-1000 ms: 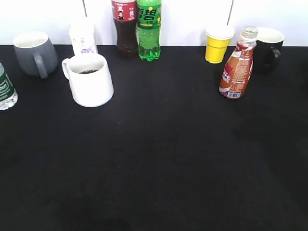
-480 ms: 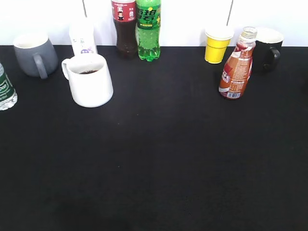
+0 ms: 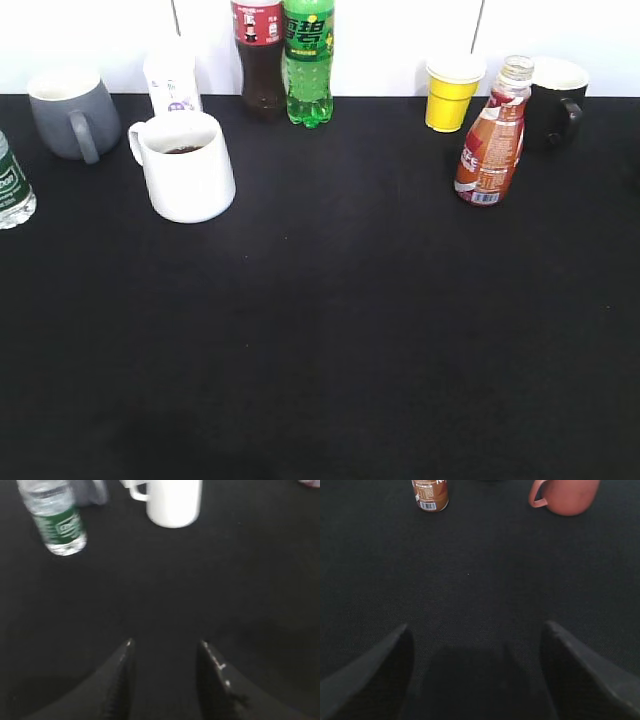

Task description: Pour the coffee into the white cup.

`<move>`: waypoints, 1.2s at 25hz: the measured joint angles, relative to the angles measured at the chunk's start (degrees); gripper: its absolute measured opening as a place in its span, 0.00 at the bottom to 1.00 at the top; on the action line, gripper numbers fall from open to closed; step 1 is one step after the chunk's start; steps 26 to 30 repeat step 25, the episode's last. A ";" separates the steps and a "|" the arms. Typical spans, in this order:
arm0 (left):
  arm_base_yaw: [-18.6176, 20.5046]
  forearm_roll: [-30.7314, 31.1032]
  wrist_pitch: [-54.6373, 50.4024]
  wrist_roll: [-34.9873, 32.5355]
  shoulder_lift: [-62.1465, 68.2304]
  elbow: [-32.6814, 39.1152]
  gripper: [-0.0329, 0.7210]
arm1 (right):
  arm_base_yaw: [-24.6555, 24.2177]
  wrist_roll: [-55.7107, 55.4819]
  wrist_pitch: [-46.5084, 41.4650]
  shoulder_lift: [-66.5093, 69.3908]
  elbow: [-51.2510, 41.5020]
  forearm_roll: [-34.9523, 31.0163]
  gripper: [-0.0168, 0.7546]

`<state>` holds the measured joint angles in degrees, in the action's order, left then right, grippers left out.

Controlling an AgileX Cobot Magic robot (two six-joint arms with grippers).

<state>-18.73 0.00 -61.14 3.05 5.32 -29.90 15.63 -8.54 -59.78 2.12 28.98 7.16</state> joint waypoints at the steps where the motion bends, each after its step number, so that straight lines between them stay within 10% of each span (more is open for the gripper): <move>1: 2.19 0.00 0.00 0.00 0.00 0.00 0.46 | -0.62 0.06 0.06 0.00 0.00 0.00 0.79; 8: 15.79 0.00 0.09 0.00 -5.63 0.00 0.46 | -10.96 0.12 0.06 -2.46 0.00 -0.06 0.79; 30: 16.33 0.00 0.09 0.00 -5.74 0.07 0.36 | -11.62 0.17 0.06 -2.63 0.00 -0.47 0.79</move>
